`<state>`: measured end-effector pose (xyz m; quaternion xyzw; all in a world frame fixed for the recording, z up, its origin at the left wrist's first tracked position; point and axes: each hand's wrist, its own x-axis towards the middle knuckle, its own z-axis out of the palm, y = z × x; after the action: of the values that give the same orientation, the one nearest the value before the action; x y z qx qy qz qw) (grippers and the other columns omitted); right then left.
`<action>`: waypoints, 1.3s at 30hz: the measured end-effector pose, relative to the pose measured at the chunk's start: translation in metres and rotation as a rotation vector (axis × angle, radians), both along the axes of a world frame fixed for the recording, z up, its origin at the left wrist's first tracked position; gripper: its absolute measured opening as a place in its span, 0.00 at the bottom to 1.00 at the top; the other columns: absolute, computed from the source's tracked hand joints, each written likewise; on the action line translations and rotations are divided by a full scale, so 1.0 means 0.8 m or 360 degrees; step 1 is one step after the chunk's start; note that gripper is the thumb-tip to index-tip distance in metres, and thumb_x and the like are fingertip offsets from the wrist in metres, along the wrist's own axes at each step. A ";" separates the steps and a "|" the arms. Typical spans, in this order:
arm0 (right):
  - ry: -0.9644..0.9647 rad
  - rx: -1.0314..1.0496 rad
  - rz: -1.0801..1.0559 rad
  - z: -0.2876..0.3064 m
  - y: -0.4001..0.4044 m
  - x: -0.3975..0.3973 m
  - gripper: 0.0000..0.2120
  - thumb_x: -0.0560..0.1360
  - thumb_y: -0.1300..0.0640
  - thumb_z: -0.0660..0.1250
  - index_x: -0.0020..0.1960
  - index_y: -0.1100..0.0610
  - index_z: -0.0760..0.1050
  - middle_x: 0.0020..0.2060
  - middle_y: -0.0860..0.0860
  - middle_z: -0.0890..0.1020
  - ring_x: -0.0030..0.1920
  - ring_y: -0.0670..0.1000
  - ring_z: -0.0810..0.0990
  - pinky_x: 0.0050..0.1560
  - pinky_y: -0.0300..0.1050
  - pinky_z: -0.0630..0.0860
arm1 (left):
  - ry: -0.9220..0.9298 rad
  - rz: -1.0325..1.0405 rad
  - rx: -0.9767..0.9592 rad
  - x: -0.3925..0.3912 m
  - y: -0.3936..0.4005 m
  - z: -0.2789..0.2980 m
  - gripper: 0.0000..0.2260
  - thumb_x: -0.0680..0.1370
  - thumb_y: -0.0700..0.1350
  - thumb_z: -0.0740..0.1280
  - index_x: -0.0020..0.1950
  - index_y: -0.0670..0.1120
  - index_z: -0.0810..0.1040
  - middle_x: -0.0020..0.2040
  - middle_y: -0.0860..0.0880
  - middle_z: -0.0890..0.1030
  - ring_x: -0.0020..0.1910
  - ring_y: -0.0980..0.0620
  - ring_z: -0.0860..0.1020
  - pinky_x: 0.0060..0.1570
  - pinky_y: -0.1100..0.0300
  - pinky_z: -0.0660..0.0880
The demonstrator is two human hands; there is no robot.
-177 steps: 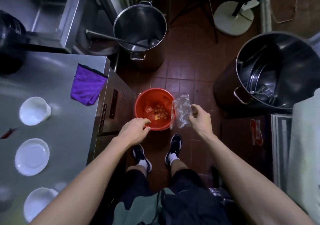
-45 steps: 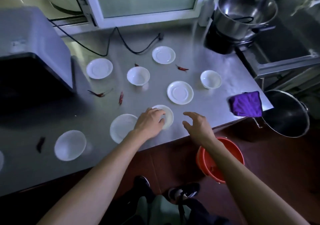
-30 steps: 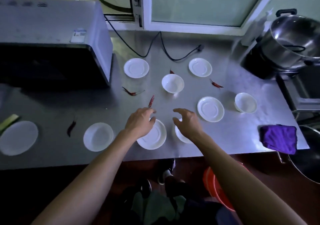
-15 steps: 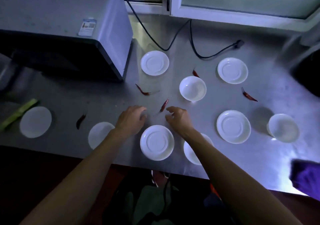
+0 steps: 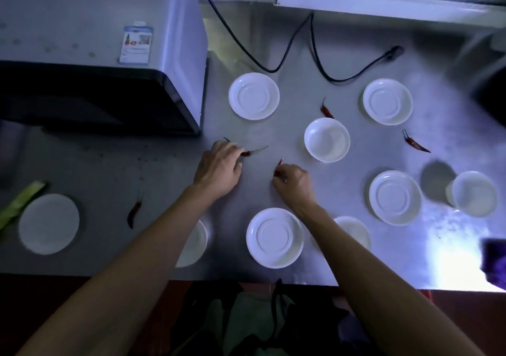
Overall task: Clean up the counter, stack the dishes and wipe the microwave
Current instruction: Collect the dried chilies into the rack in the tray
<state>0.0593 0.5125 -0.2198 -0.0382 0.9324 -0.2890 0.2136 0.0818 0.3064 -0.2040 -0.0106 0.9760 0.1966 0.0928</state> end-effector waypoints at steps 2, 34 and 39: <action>0.0021 0.0036 -0.0033 -0.001 -0.013 0.001 0.09 0.77 0.59 0.64 0.49 0.64 0.80 0.45 0.59 0.81 0.45 0.62 0.79 0.47 0.54 0.77 | -0.0016 -0.0100 -0.0047 -0.012 -0.008 -0.005 0.17 0.78 0.43 0.64 0.67 0.44 0.76 0.66 0.45 0.76 0.68 0.42 0.69 0.62 0.44 0.70; 0.0325 -0.0060 -0.0384 0.004 -0.024 0.068 0.07 0.75 0.66 0.65 0.48 0.60 0.80 0.43 0.54 0.78 0.41 0.56 0.76 0.42 0.49 0.73 | 0.0089 -0.0275 -0.0002 0.001 -0.006 -0.041 0.04 0.83 0.43 0.61 0.53 0.46 0.75 0.54 0.47 0.79 0.57 0.44 0.72 0.52 0.49 0.67; 0.0413 -0.0188 -0.0384 0.019 -0.020 0.091 0.09 0.74 0.69 0.64 0.49 0.62 0.81 0.42 0.55 0.79 0.41 0.56 0.77 0.43 0.52 0.75 | 0.0104 -0.0182 0.0002 0.051 -0.009 -0.017 0.04 0.82 0.41 0.60 0.55 0.46 0.74 0.55 0.48 0.78 0.57 0.44 0.72 0.52 0.50 0.67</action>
<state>0.1320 0.4965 -0.2047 0.0243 0.9313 -0.3596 0.0528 0.1230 0.2991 -0.2178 0.0515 0.9775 0.1916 0.0720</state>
